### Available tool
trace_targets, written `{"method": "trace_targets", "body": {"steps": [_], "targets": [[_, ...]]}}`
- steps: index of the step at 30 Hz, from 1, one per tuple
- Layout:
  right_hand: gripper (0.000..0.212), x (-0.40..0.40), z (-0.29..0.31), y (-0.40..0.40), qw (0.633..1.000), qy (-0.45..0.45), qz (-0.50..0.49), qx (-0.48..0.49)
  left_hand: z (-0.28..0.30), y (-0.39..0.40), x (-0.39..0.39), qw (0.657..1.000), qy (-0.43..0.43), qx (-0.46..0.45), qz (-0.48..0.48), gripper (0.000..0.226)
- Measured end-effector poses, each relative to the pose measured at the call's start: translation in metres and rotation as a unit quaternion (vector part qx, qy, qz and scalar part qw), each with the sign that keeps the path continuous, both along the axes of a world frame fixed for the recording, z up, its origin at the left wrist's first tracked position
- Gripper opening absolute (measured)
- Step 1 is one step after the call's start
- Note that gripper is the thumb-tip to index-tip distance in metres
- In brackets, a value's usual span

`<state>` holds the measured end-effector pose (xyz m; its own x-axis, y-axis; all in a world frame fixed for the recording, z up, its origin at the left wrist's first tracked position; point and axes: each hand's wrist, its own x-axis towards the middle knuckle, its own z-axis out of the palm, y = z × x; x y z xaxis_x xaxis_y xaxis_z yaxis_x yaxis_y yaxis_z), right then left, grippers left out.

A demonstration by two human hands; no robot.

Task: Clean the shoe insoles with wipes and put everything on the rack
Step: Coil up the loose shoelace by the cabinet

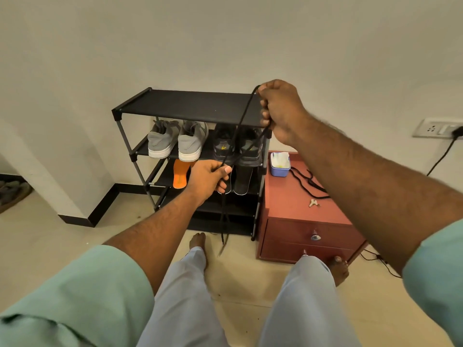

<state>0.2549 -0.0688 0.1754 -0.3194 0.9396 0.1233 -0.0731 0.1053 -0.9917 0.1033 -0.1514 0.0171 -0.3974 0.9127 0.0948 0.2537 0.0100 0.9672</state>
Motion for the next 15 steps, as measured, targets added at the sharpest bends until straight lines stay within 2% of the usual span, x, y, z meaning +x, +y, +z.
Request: {"method": "trace_targets", "body": {"steps": [6,15], "targets": [[0.018,0.000,-0.005,0.003,0.998,-0.057,-0.022,0.019,-0.010,-0.001,-0.008,0.999,0.029,-0.005,0.013,0.011],[0.014,-0.002,-0.009,0.009,0.998,-0.031,-0.051,0.020,-0.028,0.001,0.000,0.999,0.033,-0.022,-0.019,0.009]]}}
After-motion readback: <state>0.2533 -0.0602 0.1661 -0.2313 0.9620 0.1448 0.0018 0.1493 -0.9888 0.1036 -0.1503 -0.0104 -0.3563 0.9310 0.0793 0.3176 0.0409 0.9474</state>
